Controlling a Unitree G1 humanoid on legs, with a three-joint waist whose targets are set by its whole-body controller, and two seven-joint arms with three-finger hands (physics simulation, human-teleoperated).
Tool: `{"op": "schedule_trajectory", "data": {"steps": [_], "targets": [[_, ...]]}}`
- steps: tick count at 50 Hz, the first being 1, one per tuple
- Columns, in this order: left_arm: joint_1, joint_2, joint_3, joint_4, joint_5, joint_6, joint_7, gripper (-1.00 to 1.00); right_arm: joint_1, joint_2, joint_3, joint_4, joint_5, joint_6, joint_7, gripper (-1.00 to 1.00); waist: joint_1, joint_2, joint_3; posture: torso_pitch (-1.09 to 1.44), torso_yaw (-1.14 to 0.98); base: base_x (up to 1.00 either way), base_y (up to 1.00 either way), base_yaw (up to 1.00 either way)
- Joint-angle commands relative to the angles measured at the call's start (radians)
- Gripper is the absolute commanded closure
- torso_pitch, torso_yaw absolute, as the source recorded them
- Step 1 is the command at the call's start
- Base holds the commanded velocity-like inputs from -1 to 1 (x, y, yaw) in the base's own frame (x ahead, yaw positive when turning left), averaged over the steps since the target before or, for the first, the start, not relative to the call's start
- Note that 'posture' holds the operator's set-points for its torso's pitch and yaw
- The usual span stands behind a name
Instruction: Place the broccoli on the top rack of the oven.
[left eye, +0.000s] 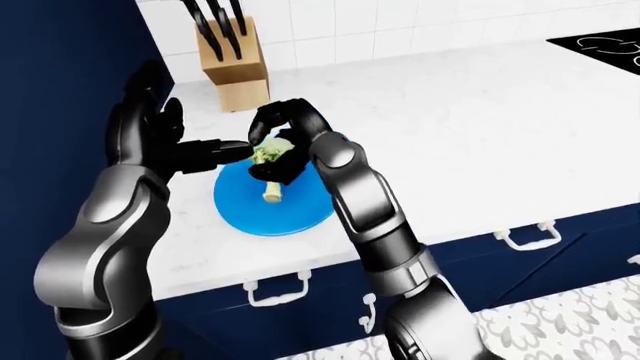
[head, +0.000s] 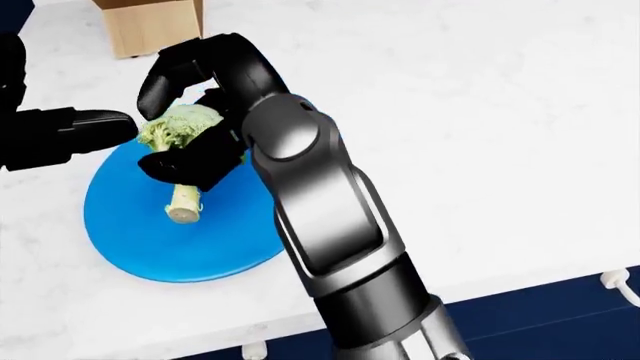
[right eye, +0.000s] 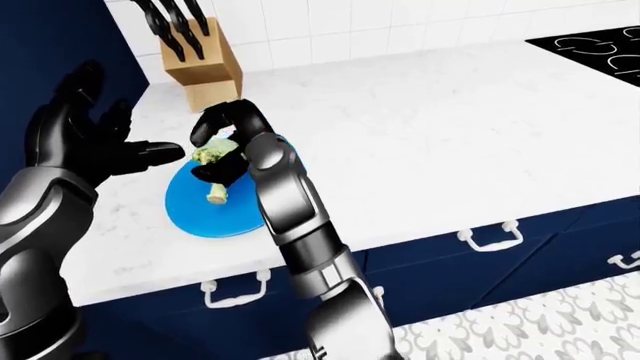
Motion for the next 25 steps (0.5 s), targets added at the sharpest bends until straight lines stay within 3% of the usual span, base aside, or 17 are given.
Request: {"op": "schedule_trajectory", "data": {"steps": [1,25], "targets": [[-0.024,0.013,0.011,-0.031,0.001,-0.033,0.000,-1.00,-0.047,-0.006,-0.006,-0.040,0.008,-0.022,-0.009,1.00,0.000,0.007,-0.028,0.00,0.00,0.00,0.00,0.00],[-0.051,0.001,-0.017,-0.005,0.026,-0.034,-0.005,-1.00,-0.239,-0.192,-0.097,-0.011,0.116,0.093,-0.018,1.00,0.005,-0.009,-0.024,0.00,0.00,0.00,0.00,0.00]]}}
